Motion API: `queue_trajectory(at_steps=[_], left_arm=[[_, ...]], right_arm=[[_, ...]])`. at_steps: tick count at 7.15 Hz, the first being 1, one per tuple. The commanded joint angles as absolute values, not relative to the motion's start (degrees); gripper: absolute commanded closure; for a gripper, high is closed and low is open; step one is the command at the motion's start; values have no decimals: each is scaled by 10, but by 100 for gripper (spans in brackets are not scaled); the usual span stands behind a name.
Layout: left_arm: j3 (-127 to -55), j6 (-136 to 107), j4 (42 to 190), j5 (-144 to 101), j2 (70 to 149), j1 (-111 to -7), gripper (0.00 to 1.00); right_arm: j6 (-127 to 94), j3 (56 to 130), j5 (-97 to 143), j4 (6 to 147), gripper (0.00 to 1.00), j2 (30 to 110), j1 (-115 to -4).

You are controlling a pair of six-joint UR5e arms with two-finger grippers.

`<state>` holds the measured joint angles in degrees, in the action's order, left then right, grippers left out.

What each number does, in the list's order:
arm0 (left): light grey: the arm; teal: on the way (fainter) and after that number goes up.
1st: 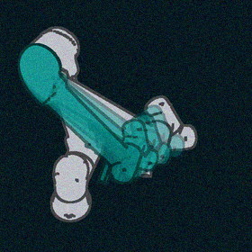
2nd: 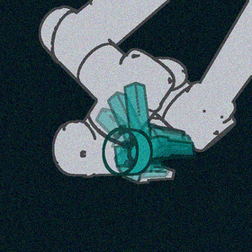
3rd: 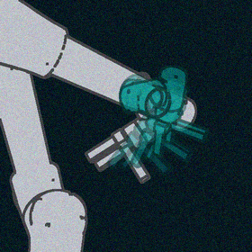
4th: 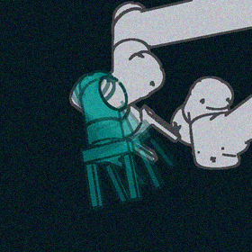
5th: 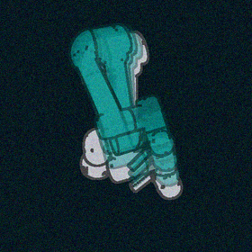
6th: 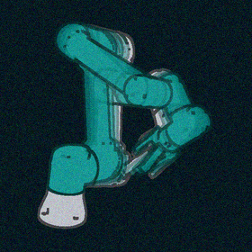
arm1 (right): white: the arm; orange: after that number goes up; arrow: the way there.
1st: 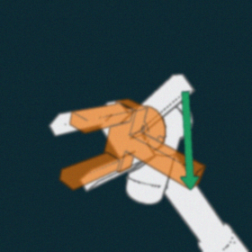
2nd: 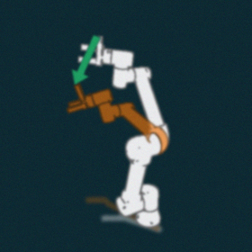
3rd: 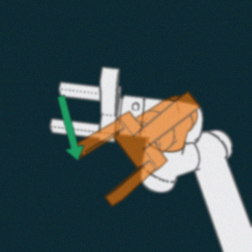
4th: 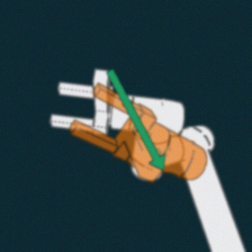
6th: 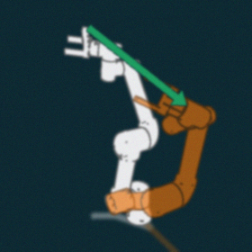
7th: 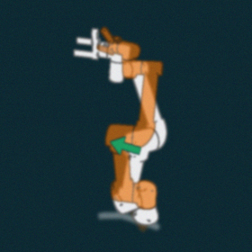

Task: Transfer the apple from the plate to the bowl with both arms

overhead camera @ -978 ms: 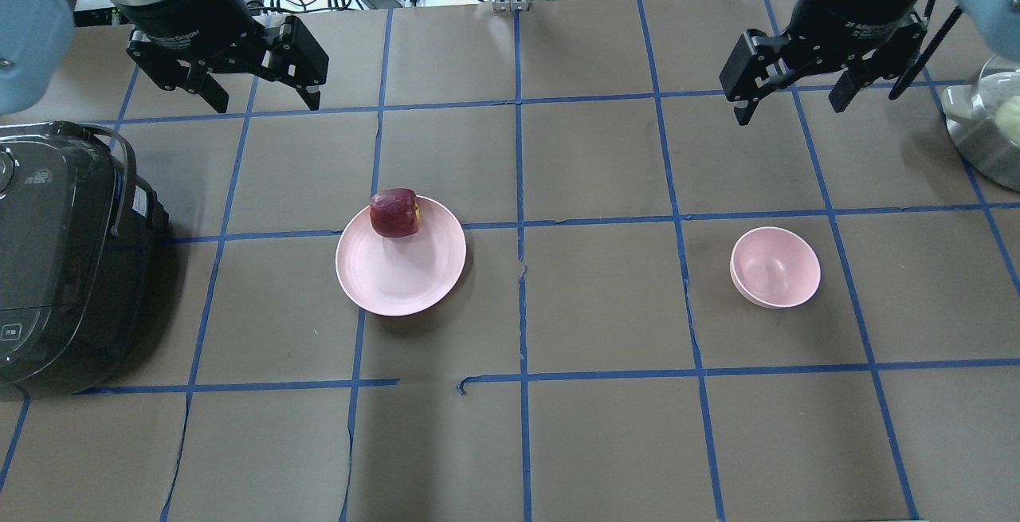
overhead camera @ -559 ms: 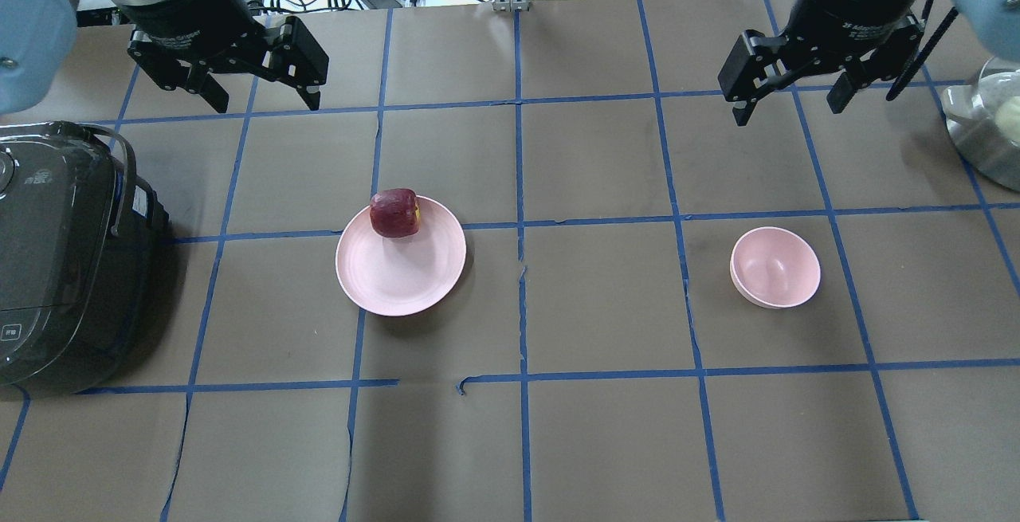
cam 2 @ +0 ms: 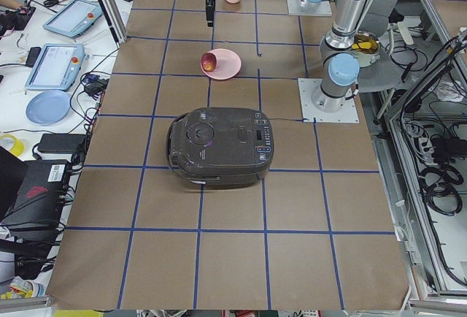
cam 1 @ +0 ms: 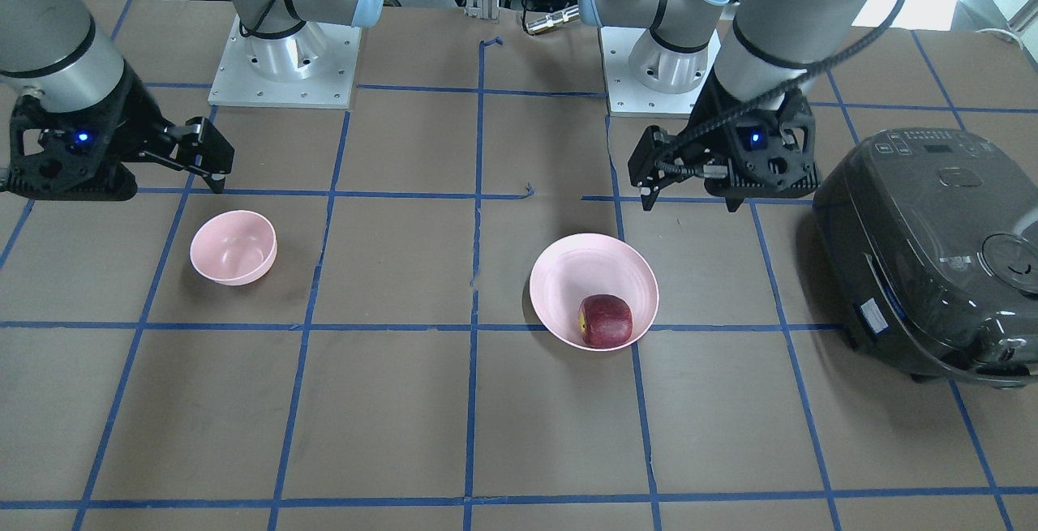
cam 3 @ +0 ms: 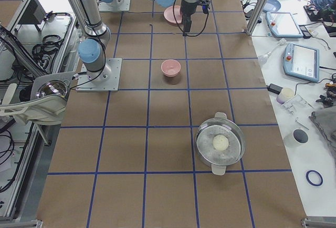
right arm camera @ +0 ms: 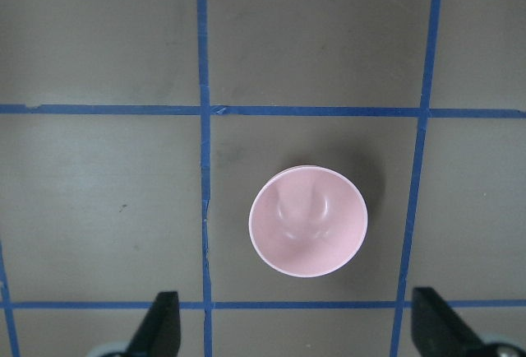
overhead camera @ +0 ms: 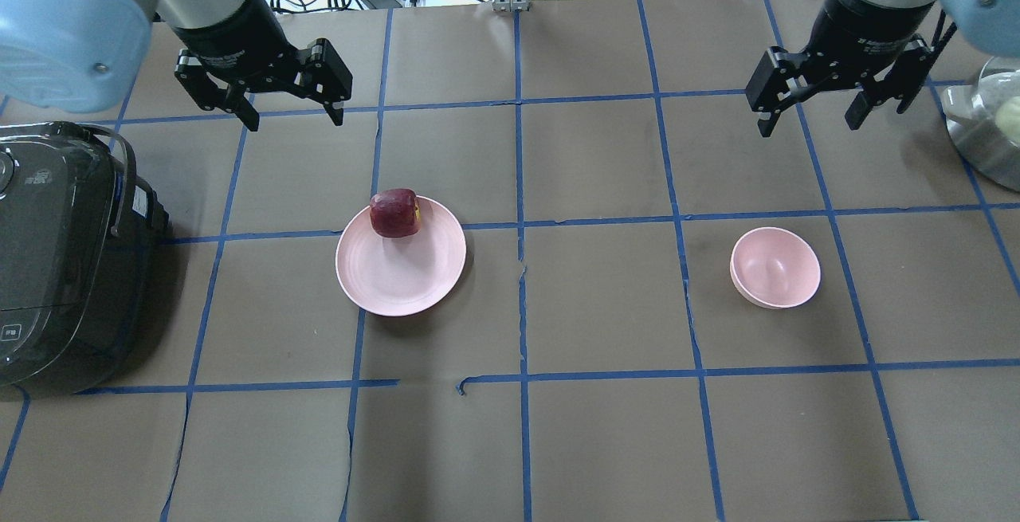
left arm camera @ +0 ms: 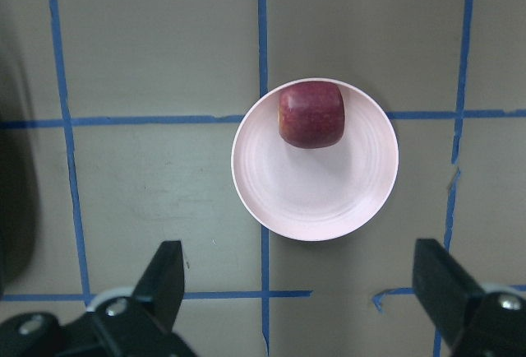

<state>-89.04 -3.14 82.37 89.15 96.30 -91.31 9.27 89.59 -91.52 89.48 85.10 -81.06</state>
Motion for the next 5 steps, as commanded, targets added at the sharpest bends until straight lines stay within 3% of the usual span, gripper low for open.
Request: queue_trajectory(at_steps=[1,5], left_arm=[[-950,-64,722,889,1008,-918,0],[-1016,-107,631,892,1062,-941,3]], right_arm=[[147,954,-900,965,0,834,-744],[290,1113,-903,1158,0,814,-708]])
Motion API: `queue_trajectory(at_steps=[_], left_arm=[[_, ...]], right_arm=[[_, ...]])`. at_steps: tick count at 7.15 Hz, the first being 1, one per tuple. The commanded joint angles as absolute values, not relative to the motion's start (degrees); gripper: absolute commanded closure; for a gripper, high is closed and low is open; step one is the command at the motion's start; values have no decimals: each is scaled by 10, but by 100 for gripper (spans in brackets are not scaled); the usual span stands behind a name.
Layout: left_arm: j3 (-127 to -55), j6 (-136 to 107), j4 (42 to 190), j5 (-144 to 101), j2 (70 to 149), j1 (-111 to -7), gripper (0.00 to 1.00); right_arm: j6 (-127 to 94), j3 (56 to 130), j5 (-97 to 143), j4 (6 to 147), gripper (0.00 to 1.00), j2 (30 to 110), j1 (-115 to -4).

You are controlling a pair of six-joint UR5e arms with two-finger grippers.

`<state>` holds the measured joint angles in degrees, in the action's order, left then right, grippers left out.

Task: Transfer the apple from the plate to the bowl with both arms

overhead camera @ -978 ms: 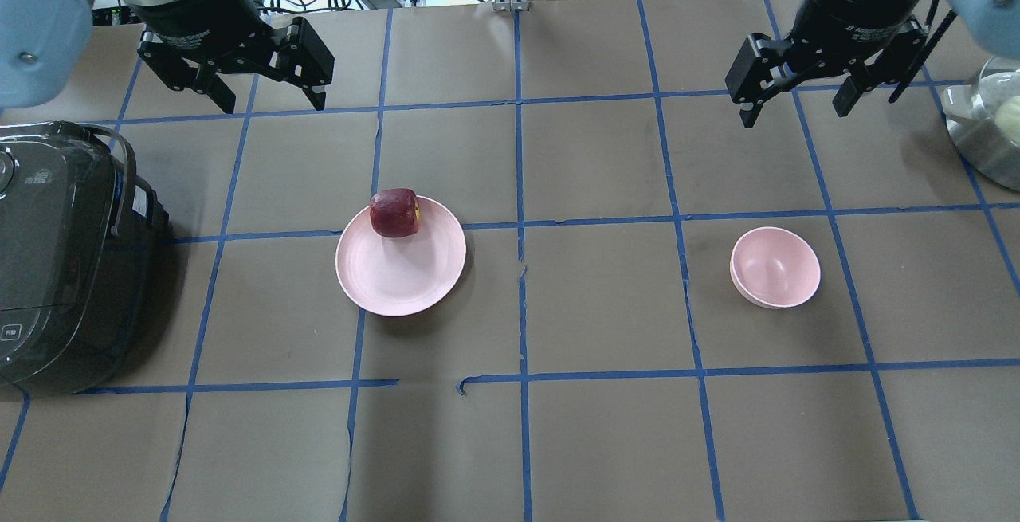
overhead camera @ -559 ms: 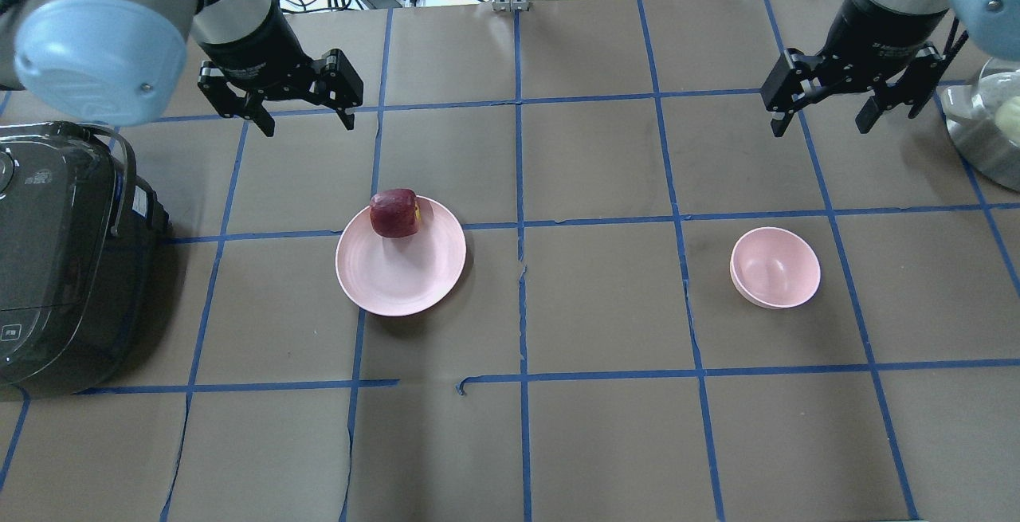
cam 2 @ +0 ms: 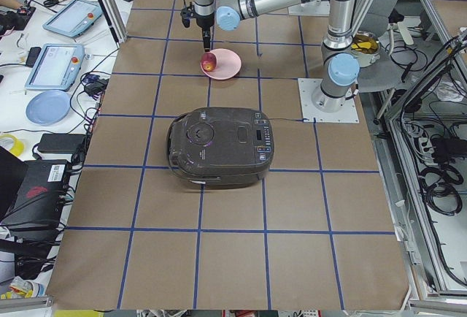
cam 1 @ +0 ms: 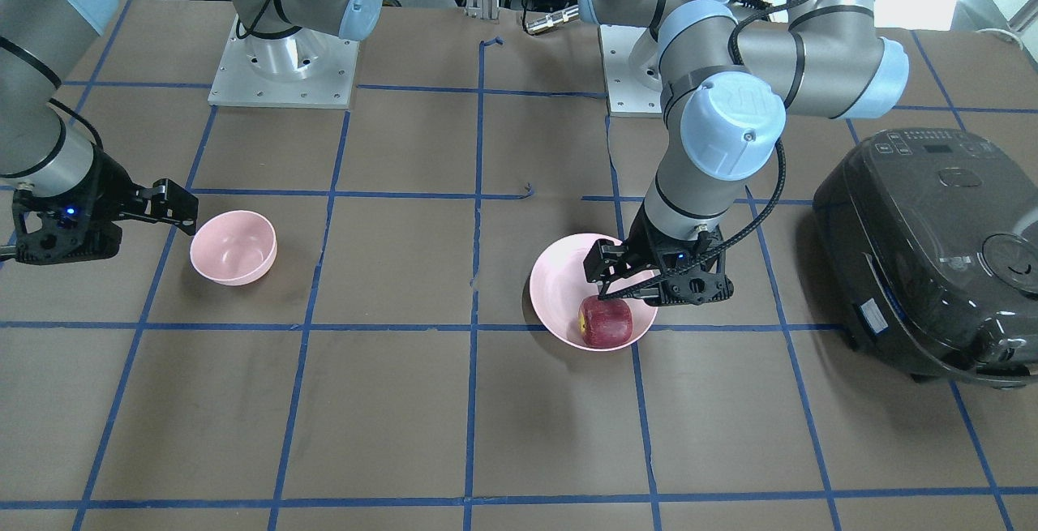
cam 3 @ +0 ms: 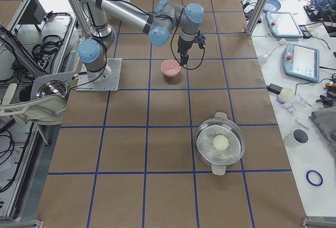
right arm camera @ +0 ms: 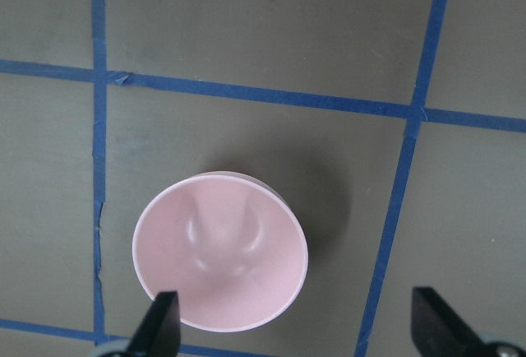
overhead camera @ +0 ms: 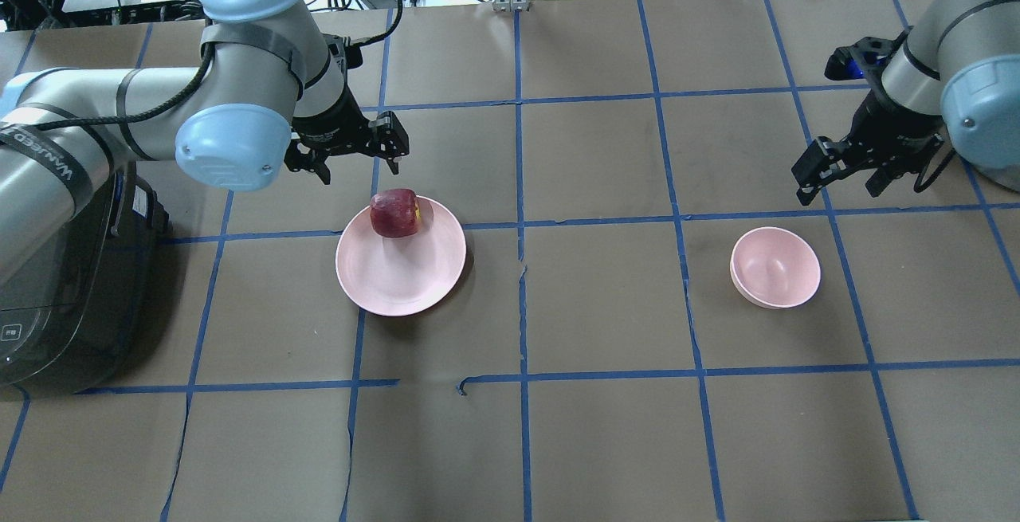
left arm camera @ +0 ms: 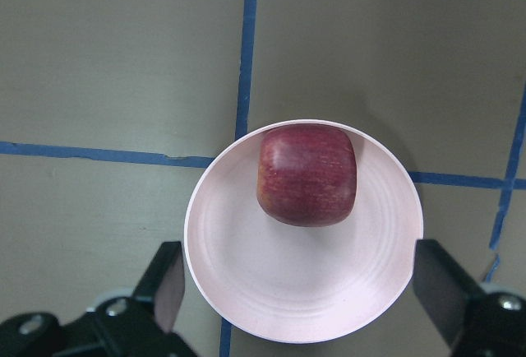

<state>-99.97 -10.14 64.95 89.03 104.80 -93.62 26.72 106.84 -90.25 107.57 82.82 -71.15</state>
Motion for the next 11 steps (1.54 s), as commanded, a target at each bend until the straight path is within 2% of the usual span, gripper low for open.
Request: queue_trajectory(at_steps=[1,4,6,7,8,11], left_arm=[[-1033,-107,593,889,1074,-942,3],[-1043,-106,558,889,1110,-942,2],[-1044,-114,535,887,1126,-942,2],[-1046,-115,536,889,1132,-942,2],[-1049,-115,535,889,1136,-942,2],[-1048,-117,522,887,1149,-942,6]], right_arm=[[342,1146,-904,1188,0,795,-703],[354,1169,-900,1222,1,774,-685],[355,1171,-903,1228,48,761,-685],[353,1171,-904,1226,78,761,-685],[346,1172,-903,1223,100,762,-685],[342,1150,-866,1200,100,774,-692]])
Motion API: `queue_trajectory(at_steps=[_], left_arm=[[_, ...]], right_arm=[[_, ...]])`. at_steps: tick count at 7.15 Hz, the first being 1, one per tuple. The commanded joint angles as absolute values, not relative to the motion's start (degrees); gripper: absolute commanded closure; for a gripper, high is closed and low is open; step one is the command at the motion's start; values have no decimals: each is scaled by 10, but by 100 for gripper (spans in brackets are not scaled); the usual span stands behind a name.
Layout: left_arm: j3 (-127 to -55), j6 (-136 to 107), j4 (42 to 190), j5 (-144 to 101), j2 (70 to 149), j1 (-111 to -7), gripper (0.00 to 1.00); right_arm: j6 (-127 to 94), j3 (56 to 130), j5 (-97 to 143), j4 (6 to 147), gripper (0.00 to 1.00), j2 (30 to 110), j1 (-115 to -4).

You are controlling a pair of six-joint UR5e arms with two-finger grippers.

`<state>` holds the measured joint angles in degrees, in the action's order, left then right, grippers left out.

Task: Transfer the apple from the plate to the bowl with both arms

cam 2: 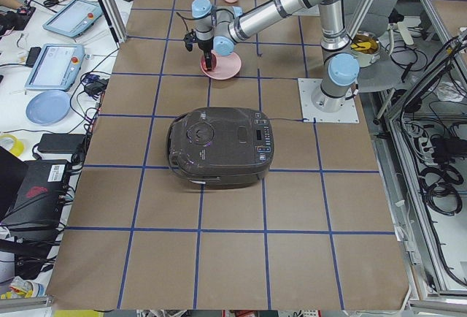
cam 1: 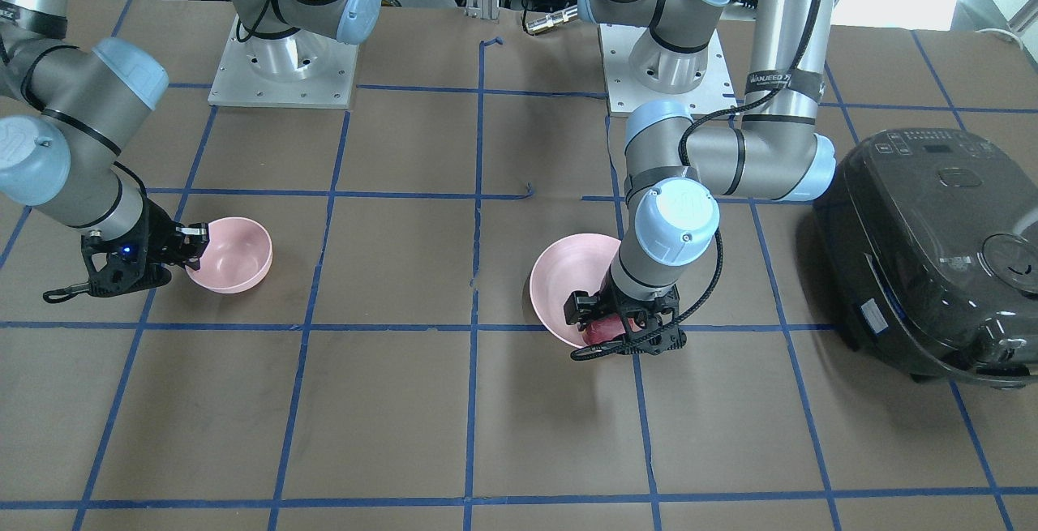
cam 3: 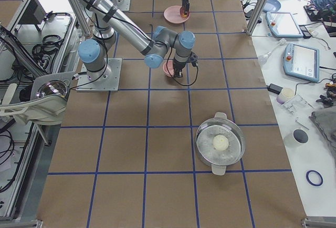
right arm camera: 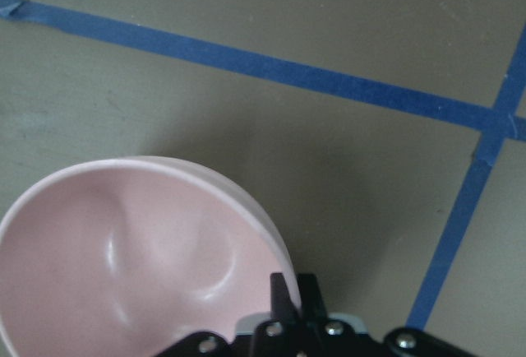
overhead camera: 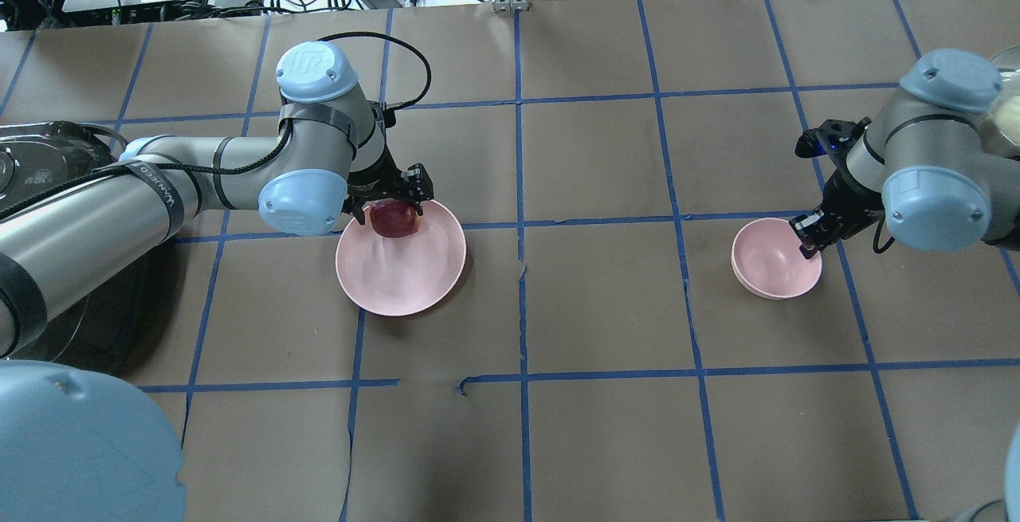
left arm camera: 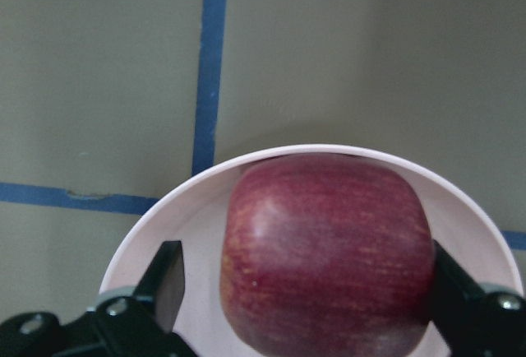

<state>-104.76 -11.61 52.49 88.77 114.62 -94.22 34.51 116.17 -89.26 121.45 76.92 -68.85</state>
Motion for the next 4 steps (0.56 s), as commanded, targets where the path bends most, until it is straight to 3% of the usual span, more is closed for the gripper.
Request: queue_trajectory(at_steps=[1,2,3,4], left_arm=[[-1048,-122,523,887,1149,-942,15],[-1049,-116,525,888,1148,-942,42],[-1049,-113,525,892,1147,-942,61],[-1048,-113,527,894,1134,-943,69]], right_arm=[[333,1133,-821,1181,100,775,-701],[301,1124,-807,1180,100,775,-738],[209,1122,-806,1181,100,774,-796],[135,1123,-807,1189,100,768,-859]])
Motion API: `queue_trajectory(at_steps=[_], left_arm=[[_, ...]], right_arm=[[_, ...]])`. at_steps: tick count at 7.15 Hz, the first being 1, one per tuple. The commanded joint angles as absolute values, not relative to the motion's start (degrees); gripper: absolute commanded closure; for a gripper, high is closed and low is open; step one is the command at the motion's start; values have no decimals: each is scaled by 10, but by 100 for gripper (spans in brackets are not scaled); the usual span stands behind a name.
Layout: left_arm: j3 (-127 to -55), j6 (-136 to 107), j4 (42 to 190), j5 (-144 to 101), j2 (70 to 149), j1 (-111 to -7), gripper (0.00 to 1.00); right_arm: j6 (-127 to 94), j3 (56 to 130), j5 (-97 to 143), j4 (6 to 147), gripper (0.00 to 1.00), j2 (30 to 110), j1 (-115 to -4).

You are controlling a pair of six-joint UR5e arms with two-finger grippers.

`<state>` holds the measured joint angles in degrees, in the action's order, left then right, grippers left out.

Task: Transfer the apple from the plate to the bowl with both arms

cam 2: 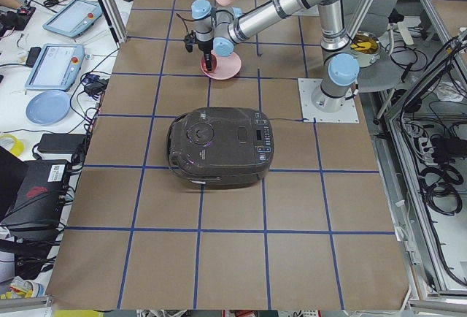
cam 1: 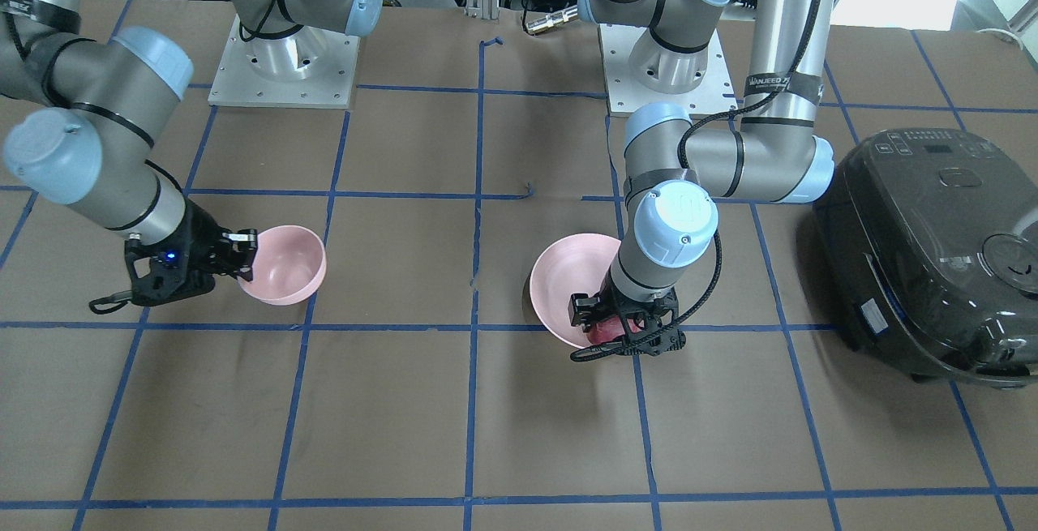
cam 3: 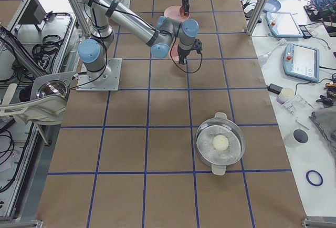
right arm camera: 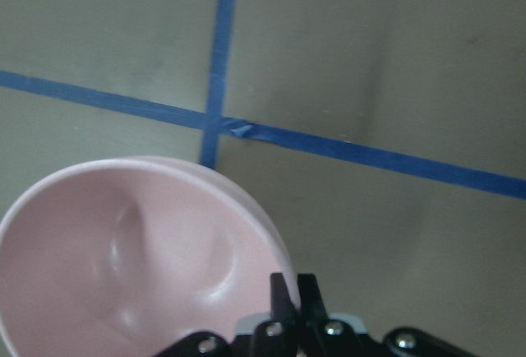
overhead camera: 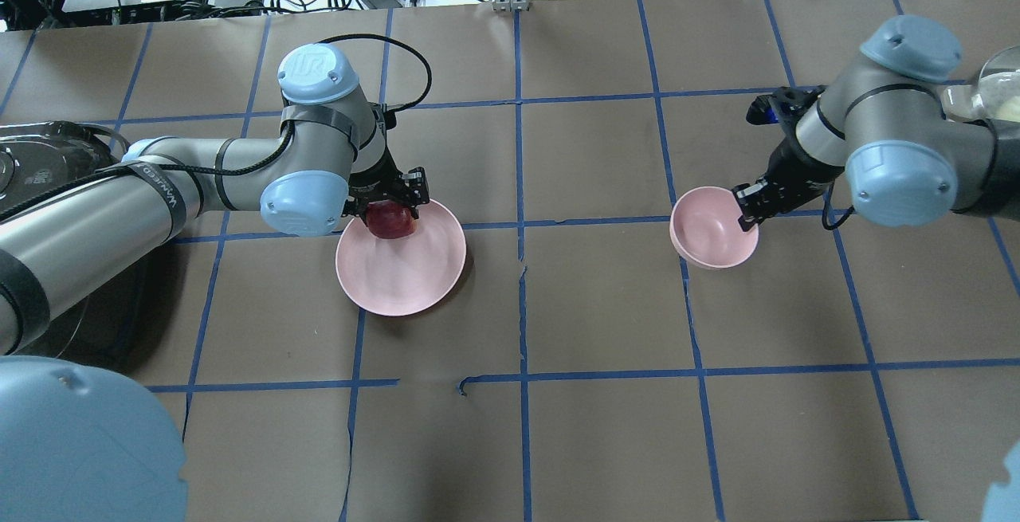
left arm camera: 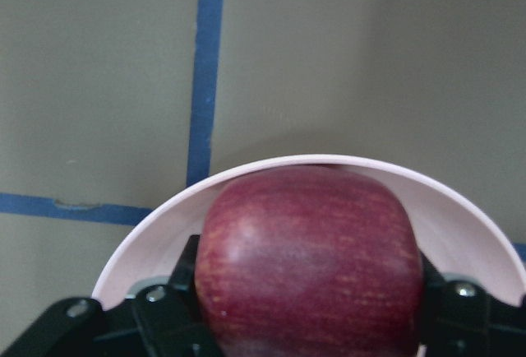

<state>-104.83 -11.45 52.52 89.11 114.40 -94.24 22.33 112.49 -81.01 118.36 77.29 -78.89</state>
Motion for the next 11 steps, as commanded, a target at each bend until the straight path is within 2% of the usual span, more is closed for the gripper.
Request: queue_trajectory(at_steps=[1,5,6,8,9,11], left_arm=[[-1049,-108,532,896,1122,-944,74],[-1040,-73,559,917,1099,-937,78],[-1038,-74,559,917,1093,-937,78],[-1038,-81,558,909,1092,-948,79],[-1030,-85,557,895,1089,-954,79],[-1002,-164,553,860,1099,-1005,83]], right_arm=[[119,1122,-806,1201,100,761,-893],[95,1126,-807,1199,100,739,-901],[97,1126,-807,1200,56,739,-901],[83,1120,-813,1201,0,749,-903],[78,1096,-825,1204,0,754,-904],[78,989,-867,1092,0,766,-897]])
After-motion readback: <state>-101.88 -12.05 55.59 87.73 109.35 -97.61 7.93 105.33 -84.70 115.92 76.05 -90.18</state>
